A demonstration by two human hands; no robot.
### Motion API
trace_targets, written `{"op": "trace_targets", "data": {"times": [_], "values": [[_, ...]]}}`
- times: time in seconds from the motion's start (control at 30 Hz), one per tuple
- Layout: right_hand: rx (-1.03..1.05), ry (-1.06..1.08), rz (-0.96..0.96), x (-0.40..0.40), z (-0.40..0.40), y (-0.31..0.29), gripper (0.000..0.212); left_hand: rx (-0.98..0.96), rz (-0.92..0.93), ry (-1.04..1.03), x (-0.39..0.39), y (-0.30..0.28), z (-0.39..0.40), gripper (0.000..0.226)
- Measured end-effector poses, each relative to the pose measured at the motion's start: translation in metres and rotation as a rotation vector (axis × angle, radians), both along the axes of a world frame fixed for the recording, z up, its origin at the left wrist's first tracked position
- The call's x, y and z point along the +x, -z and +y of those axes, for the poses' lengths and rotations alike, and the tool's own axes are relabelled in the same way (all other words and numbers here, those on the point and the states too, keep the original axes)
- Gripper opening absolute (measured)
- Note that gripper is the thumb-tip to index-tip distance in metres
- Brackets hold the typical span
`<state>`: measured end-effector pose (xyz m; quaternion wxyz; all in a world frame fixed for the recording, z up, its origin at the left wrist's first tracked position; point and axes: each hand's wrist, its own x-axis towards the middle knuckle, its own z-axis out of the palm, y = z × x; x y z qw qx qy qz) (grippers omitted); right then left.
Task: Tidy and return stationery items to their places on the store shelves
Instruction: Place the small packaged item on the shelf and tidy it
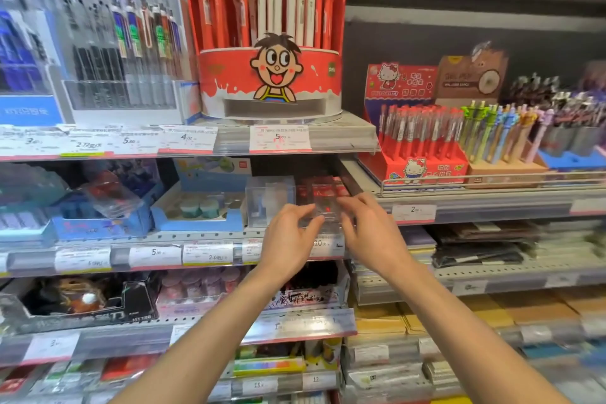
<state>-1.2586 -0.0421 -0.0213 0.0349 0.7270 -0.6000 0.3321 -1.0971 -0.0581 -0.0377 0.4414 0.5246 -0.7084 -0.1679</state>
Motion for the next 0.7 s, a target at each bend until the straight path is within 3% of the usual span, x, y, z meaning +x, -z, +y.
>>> {"op": "trace_targets", "data": {"times": [0.17, 0.37, 0.7], "values": [[0.046, -0.088, 0.203, -0.009, -0.001, -0.004, 0.046, -0.033, -0.024, 0.029, -0.001, 0.0, -0.007, 0.042], [-0.082, -0.014, 0.281, -0.025, -0.004, -0.005, 0.034, -0.013, 0.016, 0.096, -0.014, -0.002, -0.013, 0.045], [-0.14, 0.075, 0.418, -0.038, -0.017, 0.008, 0.039, 0.06, 0.044, 0.159, -0.024, -0.004, -0.018, 0.041]]}}
